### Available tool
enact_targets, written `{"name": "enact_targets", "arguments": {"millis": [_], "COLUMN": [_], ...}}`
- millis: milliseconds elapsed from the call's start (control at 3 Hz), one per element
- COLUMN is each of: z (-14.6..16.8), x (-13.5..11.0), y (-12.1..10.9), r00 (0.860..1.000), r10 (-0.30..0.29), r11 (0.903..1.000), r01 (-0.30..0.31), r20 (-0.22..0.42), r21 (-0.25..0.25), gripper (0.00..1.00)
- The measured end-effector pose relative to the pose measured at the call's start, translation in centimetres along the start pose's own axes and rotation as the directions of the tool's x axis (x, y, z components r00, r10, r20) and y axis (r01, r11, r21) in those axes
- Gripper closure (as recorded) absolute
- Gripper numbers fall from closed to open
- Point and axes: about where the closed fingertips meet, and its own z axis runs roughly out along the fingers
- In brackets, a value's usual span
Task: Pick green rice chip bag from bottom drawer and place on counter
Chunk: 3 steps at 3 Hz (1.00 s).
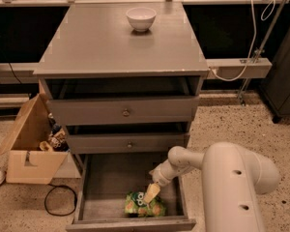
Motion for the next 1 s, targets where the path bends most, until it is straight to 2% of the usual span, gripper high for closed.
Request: {"name": "enact_targets", "arguments": {"millis": [333, 1000], "z": [1.9, 4.4], "x": [0.2, 1.4], "y": [-0.7, -0.9], "r00": [1.0, 0.999], "r10": [0.01, 0.05], "r11": [0.9997, 0.9977], "r01": [-0.01, -0.049], "r20": [0.015, 0.005], "r21": [-0.02, -0.046], "gripper": [0.0, 0.0]}}
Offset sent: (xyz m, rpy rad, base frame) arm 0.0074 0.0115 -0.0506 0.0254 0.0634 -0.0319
